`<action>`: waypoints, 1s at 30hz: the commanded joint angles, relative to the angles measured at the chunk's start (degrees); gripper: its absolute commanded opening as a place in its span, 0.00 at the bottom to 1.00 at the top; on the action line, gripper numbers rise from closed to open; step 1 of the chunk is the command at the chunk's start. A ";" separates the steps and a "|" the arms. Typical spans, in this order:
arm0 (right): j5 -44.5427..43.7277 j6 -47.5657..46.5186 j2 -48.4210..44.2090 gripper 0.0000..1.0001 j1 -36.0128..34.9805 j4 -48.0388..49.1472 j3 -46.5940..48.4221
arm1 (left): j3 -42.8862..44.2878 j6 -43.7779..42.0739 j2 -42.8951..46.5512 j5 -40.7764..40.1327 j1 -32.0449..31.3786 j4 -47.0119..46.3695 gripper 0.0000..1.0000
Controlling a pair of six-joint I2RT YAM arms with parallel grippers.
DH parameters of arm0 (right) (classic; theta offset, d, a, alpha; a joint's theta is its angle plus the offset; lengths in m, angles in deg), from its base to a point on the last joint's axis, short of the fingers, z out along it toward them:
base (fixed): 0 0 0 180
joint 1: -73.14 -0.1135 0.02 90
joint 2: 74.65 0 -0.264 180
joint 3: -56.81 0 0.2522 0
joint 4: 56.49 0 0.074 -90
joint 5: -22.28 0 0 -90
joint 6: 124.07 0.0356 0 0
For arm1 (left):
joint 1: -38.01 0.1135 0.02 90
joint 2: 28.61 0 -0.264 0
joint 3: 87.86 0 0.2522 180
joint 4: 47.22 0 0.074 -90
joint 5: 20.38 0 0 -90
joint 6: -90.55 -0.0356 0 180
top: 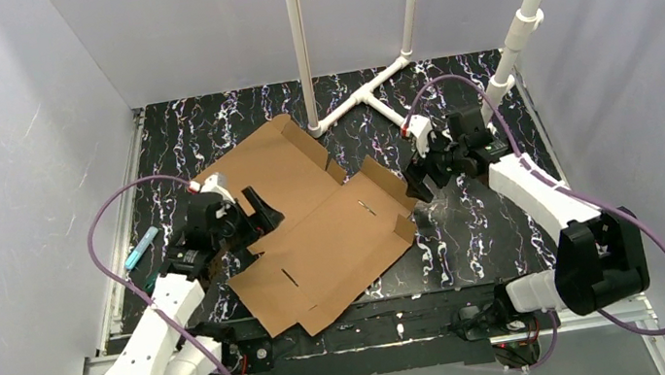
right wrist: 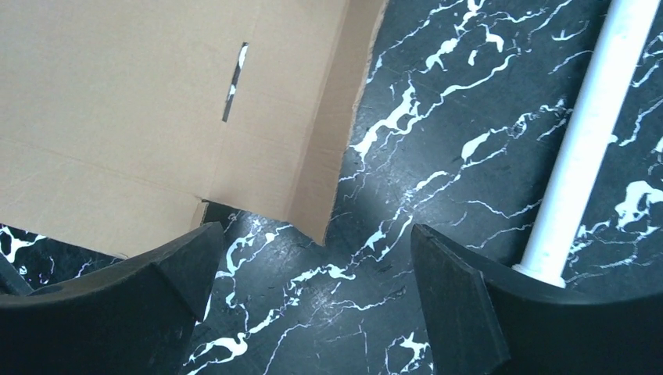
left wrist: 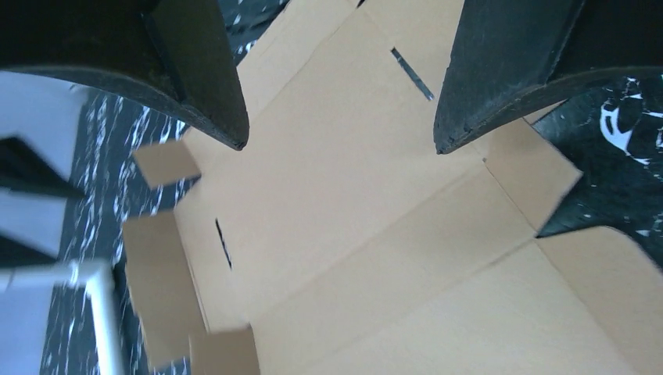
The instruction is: Fold the paper box
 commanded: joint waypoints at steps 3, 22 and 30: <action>4.34 -1.07 2.09 0.98 0.92 3.22 -2.45 | -4.13 6.63 -2.32 7.20 13.25 -5.89 0.87; 8.82 -0.38 4.92 0.98 2.06 4.29 -3.60 | -2.69 3.63 -8.27 2.85 26.04 -6.22 0.95; 8.95 -0.32 5.08 0.98 2.17 4.46 -3.87 | 1.58 2.71 -20.25 12.87 29.28 -14.17 0.92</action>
